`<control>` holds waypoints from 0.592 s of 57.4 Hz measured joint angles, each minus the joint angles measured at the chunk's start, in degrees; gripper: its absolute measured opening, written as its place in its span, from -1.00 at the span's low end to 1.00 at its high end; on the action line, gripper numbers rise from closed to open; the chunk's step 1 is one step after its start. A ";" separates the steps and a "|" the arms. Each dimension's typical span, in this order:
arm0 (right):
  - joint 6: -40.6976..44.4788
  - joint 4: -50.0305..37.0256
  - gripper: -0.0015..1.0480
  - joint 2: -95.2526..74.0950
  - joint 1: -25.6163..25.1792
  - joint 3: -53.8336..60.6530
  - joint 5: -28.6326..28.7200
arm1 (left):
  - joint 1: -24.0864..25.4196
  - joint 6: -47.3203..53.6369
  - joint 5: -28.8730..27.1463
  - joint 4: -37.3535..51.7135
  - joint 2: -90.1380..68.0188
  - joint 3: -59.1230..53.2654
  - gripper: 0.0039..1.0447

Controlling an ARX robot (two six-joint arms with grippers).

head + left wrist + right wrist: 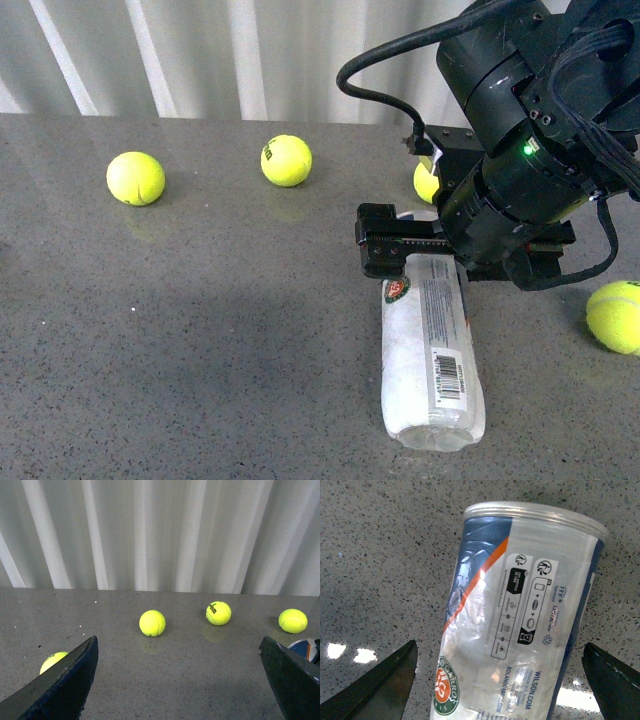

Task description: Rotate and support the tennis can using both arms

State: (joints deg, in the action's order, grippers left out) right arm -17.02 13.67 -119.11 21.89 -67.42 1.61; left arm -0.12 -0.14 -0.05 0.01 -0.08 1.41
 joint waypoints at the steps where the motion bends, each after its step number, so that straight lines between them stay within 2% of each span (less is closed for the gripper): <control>1: -0.15 -0.09 0.79 -0.09 0.00 0.04 -0.02 | 0.00 0.00 0.00 0.00 0.00 0.00 0.87; 17: -1.22 -1.66 0.06 -0.26 0.02 0.59 0.24 | 0.00 0.00 0.02 0.00 0.00 0.00 0.87; 24: -1.33 -1.97 -0.19 -0.26 0.02 0.68 0.24 | 0.00 0.00 0.02 0.00 0.00 0.00 0.87; 34: -1.29 -2.05 -0.45 -0.24 -0.07 0.74 0.04 | 0.00 0.00 0.00 0.00 0.00 0.00 0.87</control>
State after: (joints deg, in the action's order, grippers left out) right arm -18.31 11.62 -119.35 21.82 -66.67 1.65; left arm -0.12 -0.14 -0.05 0.01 -0.08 1.41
